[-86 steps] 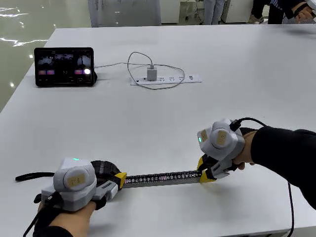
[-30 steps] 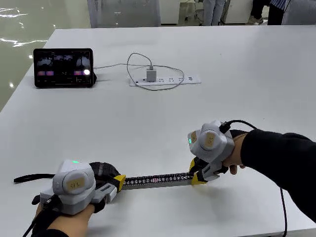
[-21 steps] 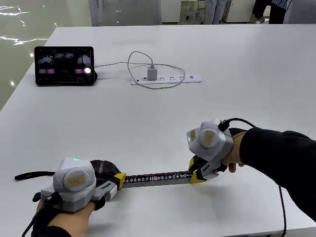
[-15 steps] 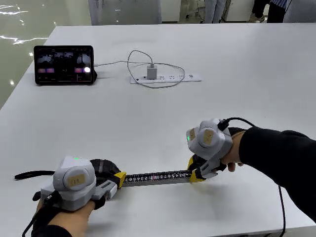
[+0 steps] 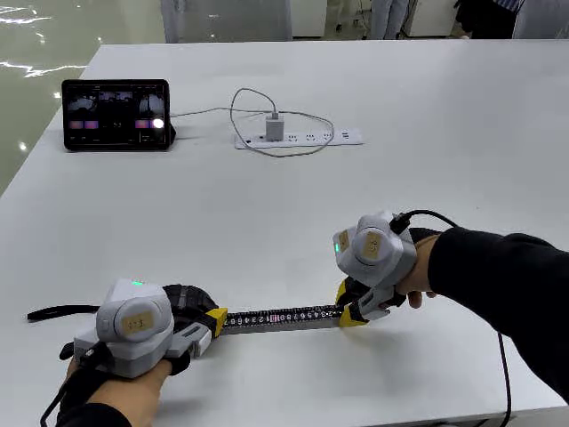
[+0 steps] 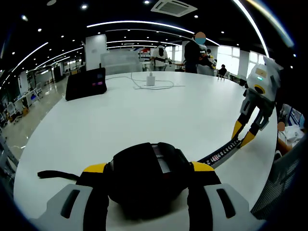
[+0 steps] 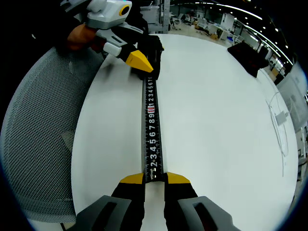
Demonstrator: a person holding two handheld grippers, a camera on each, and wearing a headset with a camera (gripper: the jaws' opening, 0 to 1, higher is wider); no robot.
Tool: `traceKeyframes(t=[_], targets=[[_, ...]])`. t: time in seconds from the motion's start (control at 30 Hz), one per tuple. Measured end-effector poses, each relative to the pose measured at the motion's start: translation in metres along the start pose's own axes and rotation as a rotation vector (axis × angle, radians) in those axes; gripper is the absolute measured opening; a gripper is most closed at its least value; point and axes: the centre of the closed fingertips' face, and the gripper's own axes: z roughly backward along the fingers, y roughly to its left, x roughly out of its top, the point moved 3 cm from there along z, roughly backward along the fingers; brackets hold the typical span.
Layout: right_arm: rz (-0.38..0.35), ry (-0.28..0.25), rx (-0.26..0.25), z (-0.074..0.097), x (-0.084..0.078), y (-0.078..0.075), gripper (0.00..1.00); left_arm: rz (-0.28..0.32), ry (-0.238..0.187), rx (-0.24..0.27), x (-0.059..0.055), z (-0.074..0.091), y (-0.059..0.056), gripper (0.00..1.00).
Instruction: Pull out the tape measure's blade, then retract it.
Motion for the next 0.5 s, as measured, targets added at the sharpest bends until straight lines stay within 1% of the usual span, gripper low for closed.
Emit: traceKeyframes(t=[0.13,0.5], targets=[[0.011,0.003,-0.001,-0.0005,0.0018,0.0004,0.11,0.000,0.000,0.000,0.0001,0.0000,0.0000,0.62],[-0.004,0.003,-0.006,-0.0018,0.0047,0.0008,0.11,0.001,-0.001,0.000,0.0002,0.0000,-0.0001,0.62]])
